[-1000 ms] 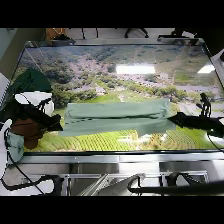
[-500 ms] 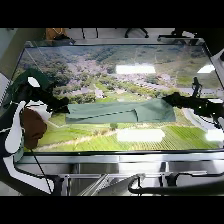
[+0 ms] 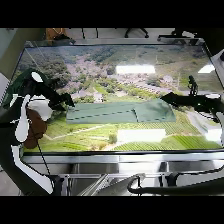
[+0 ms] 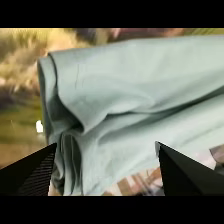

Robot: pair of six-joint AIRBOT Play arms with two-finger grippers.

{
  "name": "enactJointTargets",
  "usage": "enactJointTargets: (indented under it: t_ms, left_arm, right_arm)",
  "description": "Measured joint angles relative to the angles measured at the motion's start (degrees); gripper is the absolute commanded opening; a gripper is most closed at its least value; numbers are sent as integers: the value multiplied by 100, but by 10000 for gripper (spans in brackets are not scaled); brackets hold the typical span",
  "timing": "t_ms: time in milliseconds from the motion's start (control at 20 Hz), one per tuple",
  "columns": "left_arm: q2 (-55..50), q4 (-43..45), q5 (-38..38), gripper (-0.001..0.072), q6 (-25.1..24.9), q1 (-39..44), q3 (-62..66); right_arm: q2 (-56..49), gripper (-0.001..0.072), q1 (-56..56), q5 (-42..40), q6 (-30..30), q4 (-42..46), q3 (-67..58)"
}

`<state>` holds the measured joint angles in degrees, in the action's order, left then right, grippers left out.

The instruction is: Fold the shirts.

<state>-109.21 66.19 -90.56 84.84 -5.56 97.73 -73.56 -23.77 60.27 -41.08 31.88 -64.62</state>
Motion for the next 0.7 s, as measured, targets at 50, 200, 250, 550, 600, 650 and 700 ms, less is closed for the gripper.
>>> enactJointTargets:
  t_ms: [50,200,250,550,600,650,700]
  left_arm:
    - [-4,4,-173,687,-20,-55,85]
    - [94,7,-501,686,-22,-199,214]
    - [166,-2,-540,686,-22,-227,236]
    - [785,-35,-413,685,-85,-98,284]
    - [879,-44,-345,679,-83,-17,286]
    - [964,-42,-256,485,-83,94,286]
    - [1021,-42,-166,238,-83,219,286]
  right_arm:
    - [50,701,-72,13,-245,321,-26]
    - [9,701,-245,306,-664,846,-70]
    - [-55,701,-275,398,-741,935,-76]
    - [-549,599,-339,885,-931,671,-98]
    - [-634,361,-337,979,-922,568,-101]
    - [-721,213,-328,1080,-855,551,-92]
    - [-787,121,-321,1215,-741,409,-87]
